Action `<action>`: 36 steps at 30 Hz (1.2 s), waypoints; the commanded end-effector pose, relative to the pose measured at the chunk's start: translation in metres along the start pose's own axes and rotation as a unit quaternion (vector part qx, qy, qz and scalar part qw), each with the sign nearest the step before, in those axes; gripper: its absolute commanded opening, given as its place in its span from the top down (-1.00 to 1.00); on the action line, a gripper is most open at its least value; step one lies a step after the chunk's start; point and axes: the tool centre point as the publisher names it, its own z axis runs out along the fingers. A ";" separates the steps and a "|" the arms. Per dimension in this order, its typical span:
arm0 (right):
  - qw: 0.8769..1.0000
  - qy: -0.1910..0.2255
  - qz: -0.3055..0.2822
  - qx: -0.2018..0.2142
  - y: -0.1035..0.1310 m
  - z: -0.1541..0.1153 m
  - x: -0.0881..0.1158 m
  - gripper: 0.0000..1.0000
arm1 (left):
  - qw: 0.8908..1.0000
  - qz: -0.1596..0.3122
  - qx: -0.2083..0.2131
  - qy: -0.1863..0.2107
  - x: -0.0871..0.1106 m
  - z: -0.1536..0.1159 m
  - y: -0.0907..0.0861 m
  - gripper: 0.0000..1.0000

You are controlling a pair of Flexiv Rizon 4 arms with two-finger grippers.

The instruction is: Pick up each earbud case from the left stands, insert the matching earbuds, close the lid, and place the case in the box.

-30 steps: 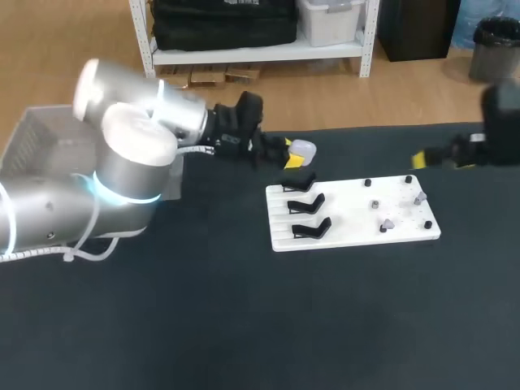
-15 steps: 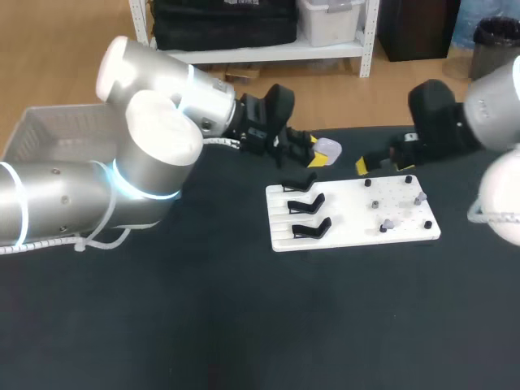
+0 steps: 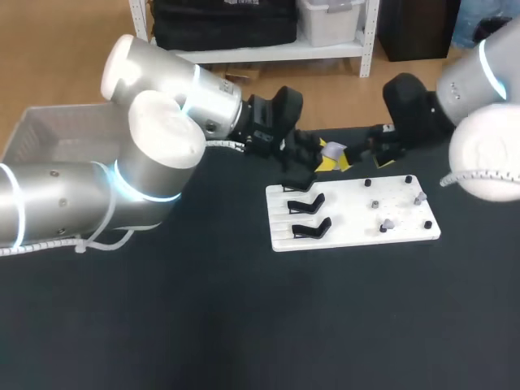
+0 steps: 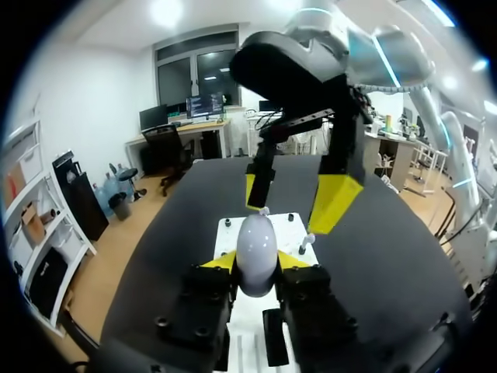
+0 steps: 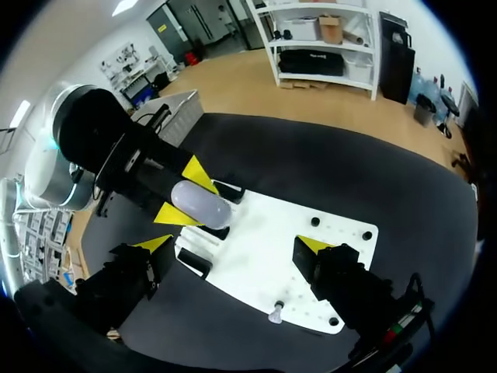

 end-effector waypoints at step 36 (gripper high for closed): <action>0.977 0.054 -0.097 0.180 -0.042 -0.056 0.023 -1.00 | 0.980 0.042 -0.002 -0.194 0.000 -0.031 0.000 1.00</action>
